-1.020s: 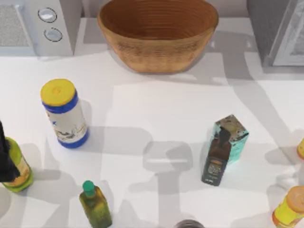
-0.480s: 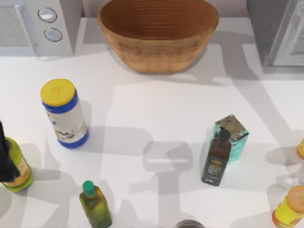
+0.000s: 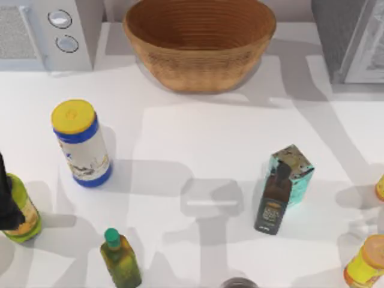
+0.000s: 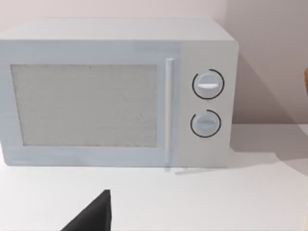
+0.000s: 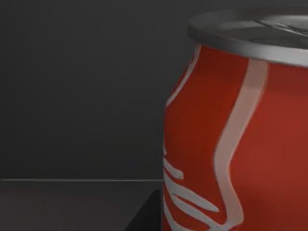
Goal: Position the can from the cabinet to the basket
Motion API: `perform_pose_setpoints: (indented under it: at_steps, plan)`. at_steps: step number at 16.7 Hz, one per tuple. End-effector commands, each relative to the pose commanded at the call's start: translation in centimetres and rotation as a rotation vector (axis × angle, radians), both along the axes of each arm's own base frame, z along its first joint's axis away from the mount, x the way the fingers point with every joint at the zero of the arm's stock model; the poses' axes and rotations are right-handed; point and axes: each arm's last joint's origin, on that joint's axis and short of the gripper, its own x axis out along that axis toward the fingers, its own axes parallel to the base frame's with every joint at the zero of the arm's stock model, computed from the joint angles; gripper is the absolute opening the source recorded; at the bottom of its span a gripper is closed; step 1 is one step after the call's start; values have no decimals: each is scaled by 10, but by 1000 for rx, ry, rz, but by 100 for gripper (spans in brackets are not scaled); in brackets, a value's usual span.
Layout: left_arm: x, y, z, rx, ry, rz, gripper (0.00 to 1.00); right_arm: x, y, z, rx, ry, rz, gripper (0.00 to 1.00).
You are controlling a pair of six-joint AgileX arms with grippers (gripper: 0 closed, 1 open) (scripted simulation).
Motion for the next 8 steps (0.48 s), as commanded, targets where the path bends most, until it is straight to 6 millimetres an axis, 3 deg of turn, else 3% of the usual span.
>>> perform_pose_setpoints:
  at_steps: [4, 8]
  plan:
    - [0, 0, 0, 0, 0, 0, 100, 0, 0, 0, 0, 0, 0, 2]
    - [0, 0, 0, 0, 0, 0, 100, 0, 0, 0, 0, 0, 0, 0]
